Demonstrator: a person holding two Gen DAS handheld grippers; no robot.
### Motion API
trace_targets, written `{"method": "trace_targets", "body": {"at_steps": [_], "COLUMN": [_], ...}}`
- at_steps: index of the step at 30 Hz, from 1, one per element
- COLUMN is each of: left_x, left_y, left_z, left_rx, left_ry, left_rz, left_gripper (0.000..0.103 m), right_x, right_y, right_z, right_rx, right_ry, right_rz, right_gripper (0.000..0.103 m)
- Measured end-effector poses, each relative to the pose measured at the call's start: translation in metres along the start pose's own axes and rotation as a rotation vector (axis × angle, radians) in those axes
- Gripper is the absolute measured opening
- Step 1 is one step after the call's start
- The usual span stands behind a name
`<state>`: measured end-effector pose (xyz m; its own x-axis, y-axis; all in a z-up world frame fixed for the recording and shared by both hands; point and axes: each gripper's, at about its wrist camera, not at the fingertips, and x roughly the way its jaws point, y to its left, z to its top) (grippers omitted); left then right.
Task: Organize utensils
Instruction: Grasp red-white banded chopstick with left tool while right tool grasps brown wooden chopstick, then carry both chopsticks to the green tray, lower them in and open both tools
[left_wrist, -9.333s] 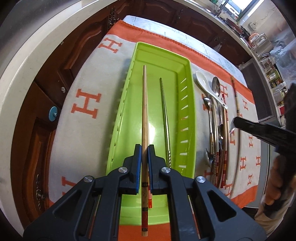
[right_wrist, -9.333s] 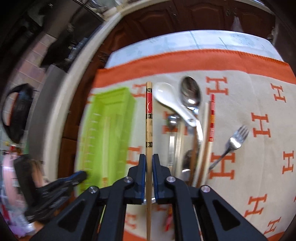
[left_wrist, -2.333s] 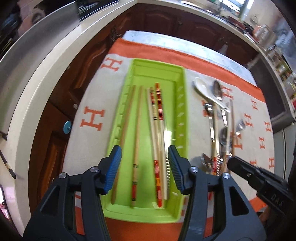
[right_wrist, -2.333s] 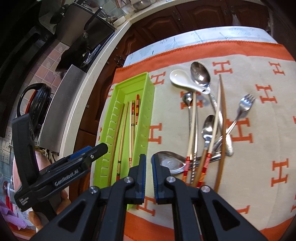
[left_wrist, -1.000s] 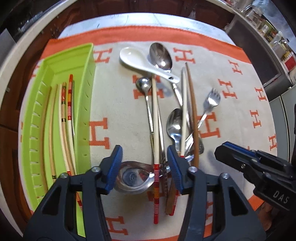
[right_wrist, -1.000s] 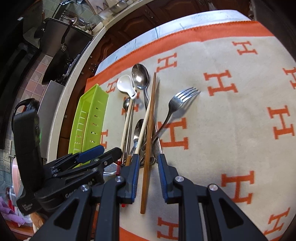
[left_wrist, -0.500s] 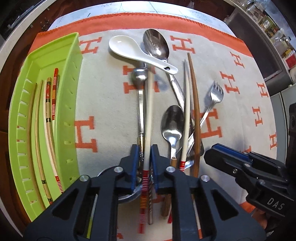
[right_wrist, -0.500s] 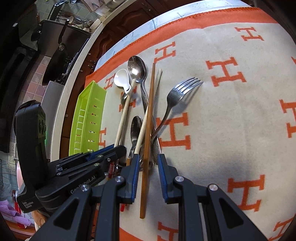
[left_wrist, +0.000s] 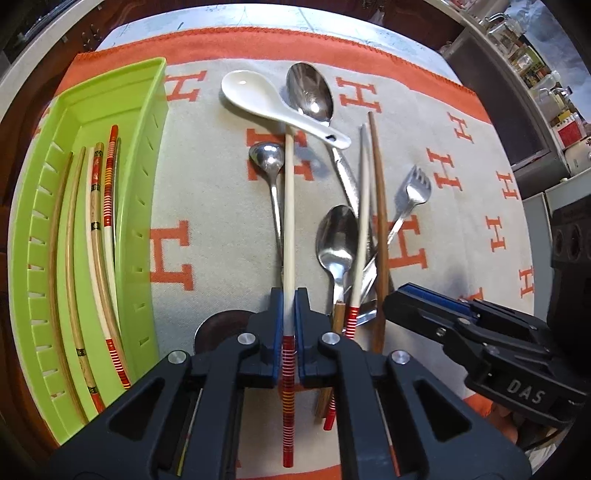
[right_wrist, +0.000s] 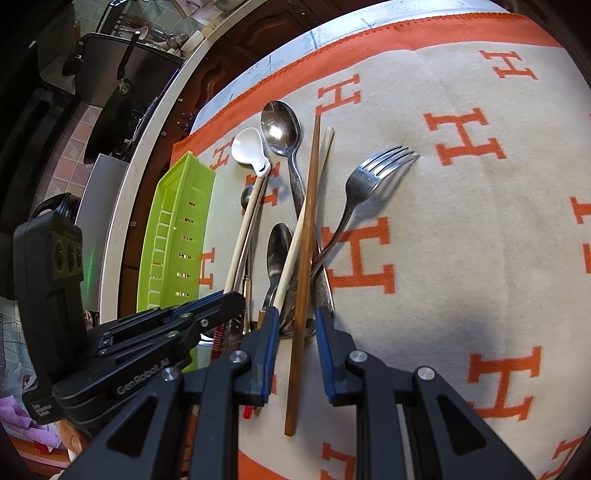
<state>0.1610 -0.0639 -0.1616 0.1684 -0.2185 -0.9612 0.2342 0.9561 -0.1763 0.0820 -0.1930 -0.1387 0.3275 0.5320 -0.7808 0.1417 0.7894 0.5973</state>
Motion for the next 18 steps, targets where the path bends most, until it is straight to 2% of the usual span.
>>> {"method": "trace_targets", "body": {"at_steps": [4,8,11,18], "left_x": [-0.01,-0.006,0.001,0.006], "left_y": [0.003,0.011,0.014,0.015], "left_z": [0.0,0.0,-0.003,-0.005], "left_rx": [-0.005,-0.052,-0.051,-0.071], "left_ry": [-0.016,0.028,0.045,0.053], "left_rz": [-0.017,-0.105,-0.082,-0.108], "left_gripper": [0.004,0.004,0.004,0.004], "right_x": [0.002,0.005,0.007,0.007], "right_y": [-0.001,-0.001,-0.001,-0.002], "right_z": [0.001,0.001,0.0,-0.002], "right_rx": [0.008,0.013,0.014,0.027], "right_ry": [0.004,0.013,0.015,0.009], "right_rz": [-0.002,-0.001,0.001,0.009], "right_gripper": [0.02,0.02,0.02,0.02]}}
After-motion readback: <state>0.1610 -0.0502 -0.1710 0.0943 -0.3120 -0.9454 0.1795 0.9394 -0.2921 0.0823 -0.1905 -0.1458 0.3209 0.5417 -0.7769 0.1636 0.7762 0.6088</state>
